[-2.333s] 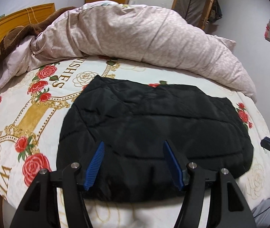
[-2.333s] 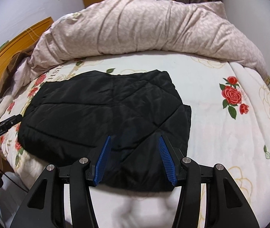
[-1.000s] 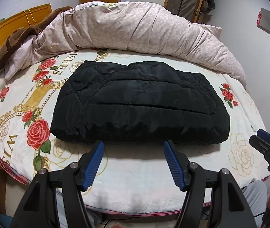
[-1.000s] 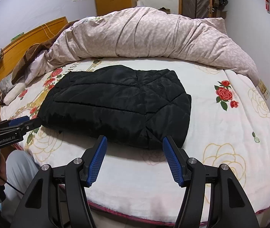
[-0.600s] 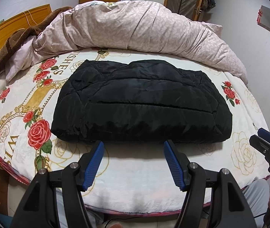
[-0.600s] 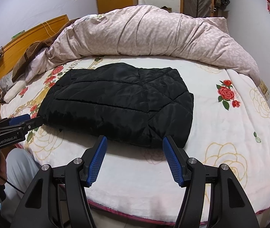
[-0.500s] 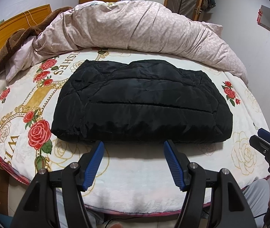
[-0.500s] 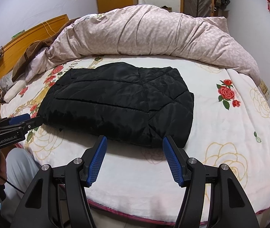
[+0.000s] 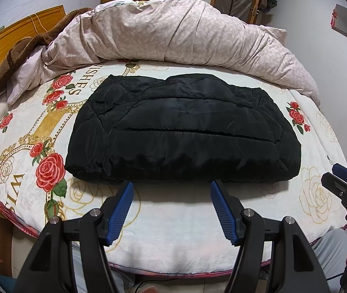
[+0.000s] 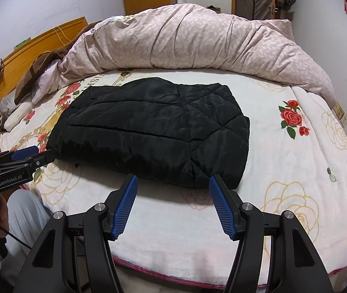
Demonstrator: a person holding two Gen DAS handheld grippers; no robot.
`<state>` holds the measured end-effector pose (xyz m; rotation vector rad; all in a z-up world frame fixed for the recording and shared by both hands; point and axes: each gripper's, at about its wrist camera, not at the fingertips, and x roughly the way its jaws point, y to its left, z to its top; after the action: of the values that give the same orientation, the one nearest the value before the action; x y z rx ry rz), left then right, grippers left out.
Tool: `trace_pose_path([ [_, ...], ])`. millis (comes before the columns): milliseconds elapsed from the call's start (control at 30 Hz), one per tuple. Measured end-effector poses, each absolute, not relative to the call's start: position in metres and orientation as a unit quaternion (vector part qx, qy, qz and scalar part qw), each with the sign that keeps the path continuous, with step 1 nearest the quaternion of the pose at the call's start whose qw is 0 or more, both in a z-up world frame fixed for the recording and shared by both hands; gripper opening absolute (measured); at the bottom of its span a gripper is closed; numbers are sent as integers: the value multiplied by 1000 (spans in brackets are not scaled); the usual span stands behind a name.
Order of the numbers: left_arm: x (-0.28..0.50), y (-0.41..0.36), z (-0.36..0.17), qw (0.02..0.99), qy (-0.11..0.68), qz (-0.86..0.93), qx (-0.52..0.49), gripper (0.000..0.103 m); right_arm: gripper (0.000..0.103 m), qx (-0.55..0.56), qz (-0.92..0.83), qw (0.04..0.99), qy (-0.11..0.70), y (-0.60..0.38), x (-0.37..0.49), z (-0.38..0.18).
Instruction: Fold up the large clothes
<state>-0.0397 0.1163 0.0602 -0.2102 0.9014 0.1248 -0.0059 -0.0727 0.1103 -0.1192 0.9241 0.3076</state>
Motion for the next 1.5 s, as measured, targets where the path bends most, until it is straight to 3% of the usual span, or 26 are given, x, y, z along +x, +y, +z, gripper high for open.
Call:
trace_pose_path([
  [1500, -33, 118, 46, 883, 454, 71, -92, 67, 61, -66, 150, 877, 451, -69, -6, 103],
])
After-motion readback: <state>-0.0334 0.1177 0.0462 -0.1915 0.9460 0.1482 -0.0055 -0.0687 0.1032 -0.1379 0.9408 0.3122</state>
